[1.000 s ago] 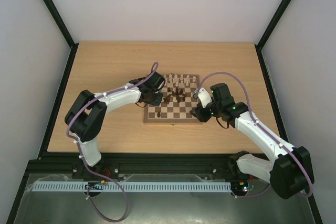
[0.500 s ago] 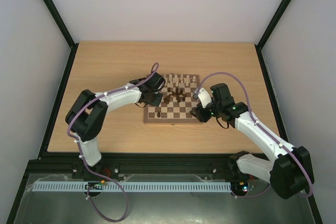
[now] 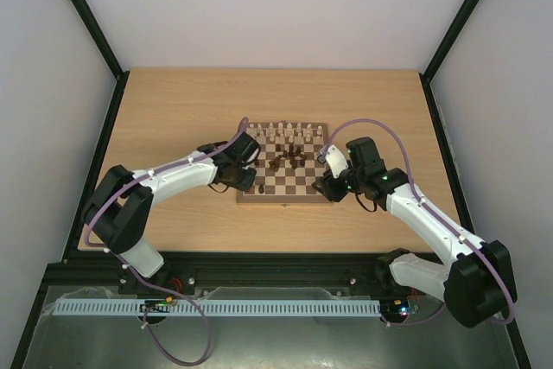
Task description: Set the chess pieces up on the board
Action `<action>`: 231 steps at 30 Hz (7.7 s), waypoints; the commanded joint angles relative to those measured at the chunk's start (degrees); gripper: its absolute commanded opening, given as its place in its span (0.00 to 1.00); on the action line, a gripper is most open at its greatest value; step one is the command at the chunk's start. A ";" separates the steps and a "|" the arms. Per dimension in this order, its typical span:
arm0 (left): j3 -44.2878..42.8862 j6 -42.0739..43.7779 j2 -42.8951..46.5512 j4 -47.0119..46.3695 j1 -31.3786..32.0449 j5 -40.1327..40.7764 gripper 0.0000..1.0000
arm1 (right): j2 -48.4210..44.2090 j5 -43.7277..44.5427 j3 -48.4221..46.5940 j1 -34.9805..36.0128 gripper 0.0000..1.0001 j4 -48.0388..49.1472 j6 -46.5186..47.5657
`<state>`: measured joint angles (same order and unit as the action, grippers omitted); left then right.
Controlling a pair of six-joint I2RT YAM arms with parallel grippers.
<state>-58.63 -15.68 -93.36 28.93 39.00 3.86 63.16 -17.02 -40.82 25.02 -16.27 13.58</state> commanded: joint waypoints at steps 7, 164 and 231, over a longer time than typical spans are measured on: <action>1.15 -1.41 1.00 0.79 3.52 -1.59 0.07 | 0.14 -1.18 0.65 -0.32 0.52 -0.14 0.39; -2.23 0.74 3.93 -11.06 -8.43 -9.13 0.45 | 30.57 6.83 -29.03 10.35 0.41 -6.56 1.94; 2.15 -8.22 4.39 -19.11 -19.38 -27.62 0.52 | 17.42 9.46 -18.08 11.33 0.02 -10.80 4.30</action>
<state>-57.04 -23.94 -88.29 10.50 20.12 -22.37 84.86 -8.78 -63.57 36.05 -23.70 16.10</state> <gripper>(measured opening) 0.520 0.064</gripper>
